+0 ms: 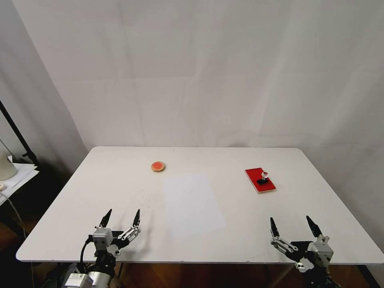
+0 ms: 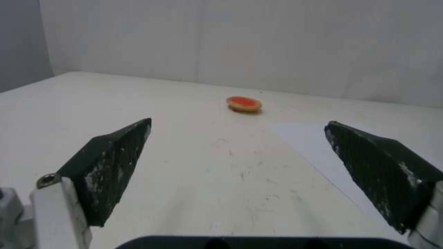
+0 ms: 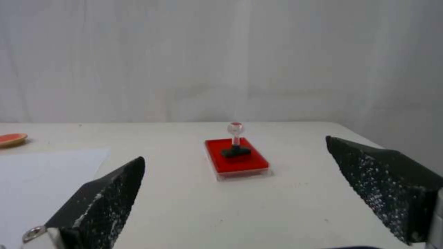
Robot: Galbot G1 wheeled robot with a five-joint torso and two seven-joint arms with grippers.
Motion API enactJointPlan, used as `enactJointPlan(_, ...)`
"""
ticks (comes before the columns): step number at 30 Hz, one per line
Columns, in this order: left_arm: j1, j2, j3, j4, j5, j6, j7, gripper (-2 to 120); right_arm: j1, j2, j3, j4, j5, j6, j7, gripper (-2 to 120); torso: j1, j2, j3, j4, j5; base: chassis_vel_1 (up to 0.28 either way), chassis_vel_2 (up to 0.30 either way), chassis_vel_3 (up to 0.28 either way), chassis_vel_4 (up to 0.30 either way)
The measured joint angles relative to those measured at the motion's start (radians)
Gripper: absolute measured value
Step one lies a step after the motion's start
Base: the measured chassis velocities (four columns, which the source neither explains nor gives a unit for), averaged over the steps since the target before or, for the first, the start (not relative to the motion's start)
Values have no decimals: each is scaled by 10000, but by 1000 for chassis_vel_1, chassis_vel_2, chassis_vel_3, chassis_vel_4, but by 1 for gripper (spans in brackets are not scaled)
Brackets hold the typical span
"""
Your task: Pick up the stamp from the ink pad and place it onto another ink pad.
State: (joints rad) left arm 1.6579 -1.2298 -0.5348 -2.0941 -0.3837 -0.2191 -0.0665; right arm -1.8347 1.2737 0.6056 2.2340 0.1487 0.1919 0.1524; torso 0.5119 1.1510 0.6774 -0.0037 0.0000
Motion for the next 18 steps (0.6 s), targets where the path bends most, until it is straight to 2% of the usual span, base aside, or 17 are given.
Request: enactJointPlan(18,0,0,0,0,0,0,0,100,13,-68,-40,87,2,-61,-12,100,0,0,0,0,0,0,0,0,0)
